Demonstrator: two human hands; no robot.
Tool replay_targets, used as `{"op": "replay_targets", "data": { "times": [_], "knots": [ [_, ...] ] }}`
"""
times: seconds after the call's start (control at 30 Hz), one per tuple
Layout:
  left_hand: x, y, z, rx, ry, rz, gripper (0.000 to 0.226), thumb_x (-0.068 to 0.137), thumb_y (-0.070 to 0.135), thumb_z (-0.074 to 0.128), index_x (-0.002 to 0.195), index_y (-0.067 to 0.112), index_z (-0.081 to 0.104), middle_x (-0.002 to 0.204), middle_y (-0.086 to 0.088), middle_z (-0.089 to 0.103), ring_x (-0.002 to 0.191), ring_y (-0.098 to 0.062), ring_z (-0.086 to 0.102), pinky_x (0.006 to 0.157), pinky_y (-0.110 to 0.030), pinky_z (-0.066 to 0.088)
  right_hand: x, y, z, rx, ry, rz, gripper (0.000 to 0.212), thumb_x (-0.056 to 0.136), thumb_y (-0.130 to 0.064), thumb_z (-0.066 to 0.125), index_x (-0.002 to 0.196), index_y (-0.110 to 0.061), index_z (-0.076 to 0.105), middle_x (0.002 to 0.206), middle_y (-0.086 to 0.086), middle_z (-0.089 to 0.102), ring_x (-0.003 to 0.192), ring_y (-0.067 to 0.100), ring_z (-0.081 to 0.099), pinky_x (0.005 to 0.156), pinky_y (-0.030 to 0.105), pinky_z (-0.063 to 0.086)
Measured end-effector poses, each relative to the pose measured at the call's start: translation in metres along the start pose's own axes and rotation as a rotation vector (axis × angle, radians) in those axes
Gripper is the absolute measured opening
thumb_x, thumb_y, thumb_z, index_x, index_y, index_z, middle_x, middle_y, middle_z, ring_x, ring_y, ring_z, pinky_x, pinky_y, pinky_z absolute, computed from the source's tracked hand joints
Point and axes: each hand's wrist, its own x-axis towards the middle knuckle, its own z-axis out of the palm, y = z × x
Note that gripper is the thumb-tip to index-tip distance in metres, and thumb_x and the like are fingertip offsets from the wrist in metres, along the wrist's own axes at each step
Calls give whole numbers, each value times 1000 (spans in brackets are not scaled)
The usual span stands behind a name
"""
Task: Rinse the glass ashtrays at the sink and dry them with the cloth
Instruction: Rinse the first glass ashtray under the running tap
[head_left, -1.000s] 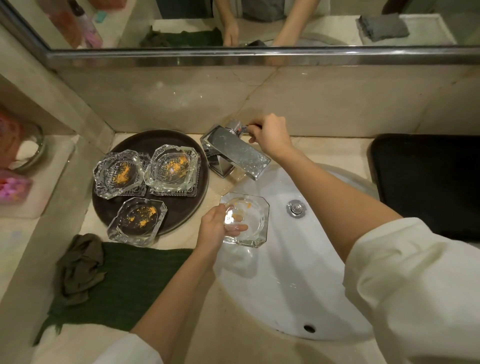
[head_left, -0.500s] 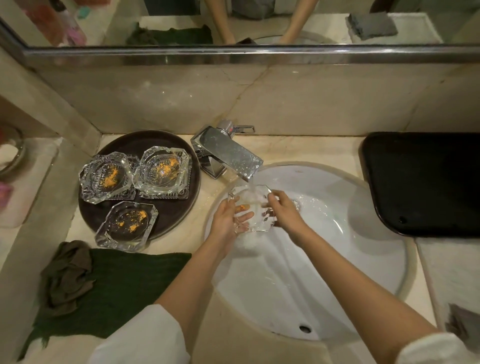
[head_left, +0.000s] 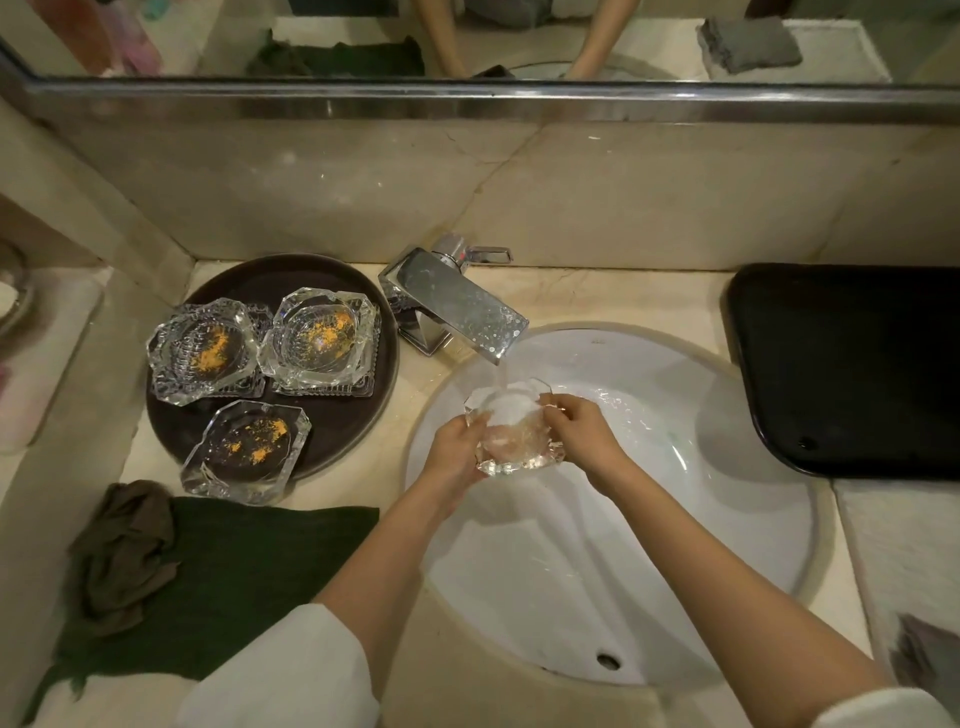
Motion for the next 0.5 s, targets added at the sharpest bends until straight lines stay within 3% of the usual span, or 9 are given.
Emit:
{"op": "replay_targets", "data": {
  "times": [0.13,0.2,0.27,0.37,0.5],
  "knots": [
    [2,-6,-4,39,-39,-16,16,94,2,47,102,12,57,88,-4,65,71,-19,64,72,-37,53,-3,-2,-2,-19,-44,32,17,95,-8,42,96,-10,59,72,0,56,61,12,56,54,26,41],
    [2,-6,-6,49,-73,-12,25,87,-7,53,107,9,53,96,-8,65,81,-24,68,76,-40,54,-5,-6,-3,29,-61,42,13,93,-5,47,99,-10,58,70,1,58,57,10,59,53,25,42],
    [0,-6,-6,52,-74,11,40,80,-13,58,107,14,47,104,-9,61,95,-30,64,74,-39,54,-5,-9,-3,30,-91,25,28,87,1,55,112,-11,56,74,0,59,57,9,58,52,19,45],
    [5,-7,-6,139,-43,73,59,72,-7,73,114,21,42,108,-9,60,96,-29,62,65,-30,54,-4,-12,0,-25,-108,-11,52,77,6,64,124,-13,50,86,2,57,61,11,54,55,15,47],
    [11,-8,1,221,7,151,38,75,2,73,93,25,49,99,-12,67,82,-30,69,80,-43,55,-2,-16,11,-37,22,-23,31,79,-10,71,101,-9,48,71,1,54,52,12,50,42,12,40]
  ]
}}
